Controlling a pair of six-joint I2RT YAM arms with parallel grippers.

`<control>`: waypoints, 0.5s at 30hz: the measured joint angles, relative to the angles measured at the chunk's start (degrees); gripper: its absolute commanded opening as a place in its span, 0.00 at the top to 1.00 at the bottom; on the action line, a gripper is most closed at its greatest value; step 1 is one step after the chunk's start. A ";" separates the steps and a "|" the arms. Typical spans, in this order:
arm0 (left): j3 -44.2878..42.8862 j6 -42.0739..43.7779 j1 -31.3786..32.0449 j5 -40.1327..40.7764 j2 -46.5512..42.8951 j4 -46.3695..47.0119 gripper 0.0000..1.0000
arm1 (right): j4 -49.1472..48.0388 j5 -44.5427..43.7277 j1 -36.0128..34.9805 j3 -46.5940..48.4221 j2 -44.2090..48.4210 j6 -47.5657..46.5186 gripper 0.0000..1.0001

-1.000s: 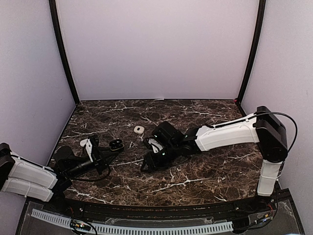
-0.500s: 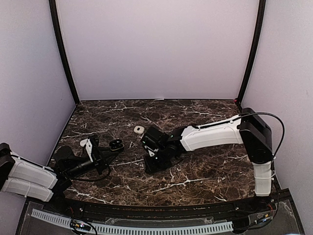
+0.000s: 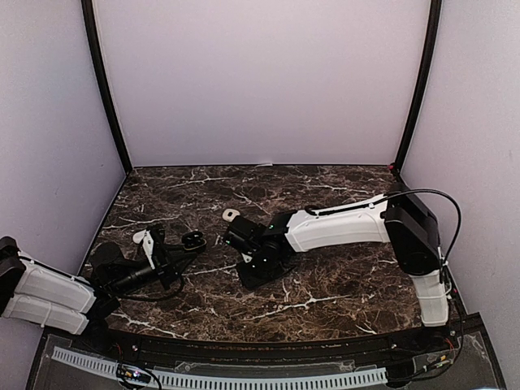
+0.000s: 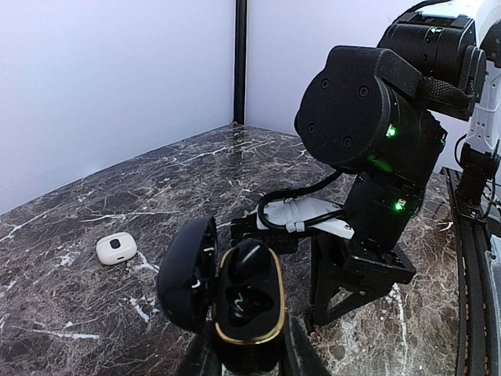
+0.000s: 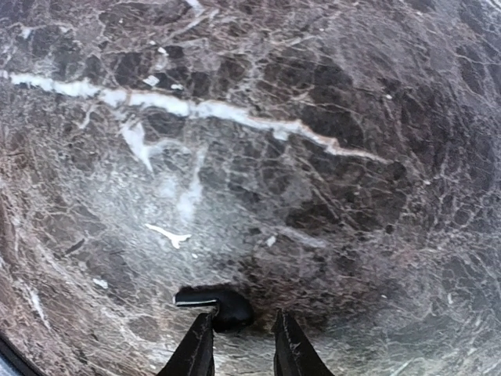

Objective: Insert the wireless bluetooth earbuds into the charging case
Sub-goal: Adjust the left earbud at the center of the board.

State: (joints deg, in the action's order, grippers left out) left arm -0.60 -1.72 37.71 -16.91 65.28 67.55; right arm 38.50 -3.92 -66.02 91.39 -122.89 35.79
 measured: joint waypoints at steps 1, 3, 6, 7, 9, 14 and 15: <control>0.00 0.00 0.00 0.02 0.04 0.00 0.81 | 0.61 -0.70 -0.09 0.26 -0.15 -0.17 0.74; 0.00 0.00 0.00 0.02 0.13 0.02 0.81 | 1.73 -2.03 -0.28 0.66 -0.22 -0.42 0.74; 0.00 0.00 0.00 0.04 0.22 0.00 0.81 | 3.04 -4.17 -0.33 0.87 -0.22 -0.96 0.74; 0.00 0.00 0.00 0.04 0.26 0.00 0.81 | 3.67 -5.05 -0.33 0.94 -0.22 -1.16 0.74; 0.00 0.00 0.00 0.04 0.33 -0.02 0.81 | 4.46 -6.12 -0.28 0.96 -0.22 -1.49 0.73; 0.00 0.00 0.00 0.15 0.35 0.00 0.81 | 5.44 -7.98 0.28 0.96 -0.22 -2.12 0.72; 0.00 0.00 0.00 0.22 0.35 0.00 0.81 | 5.49 -8.17 0.44 0.96 -0.22 -2.25 0.72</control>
State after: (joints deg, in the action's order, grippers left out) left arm -0.60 -1.72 37.71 -16.69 65.63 67.55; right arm 43.99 -12.10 -65.58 92.36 -123.11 33.54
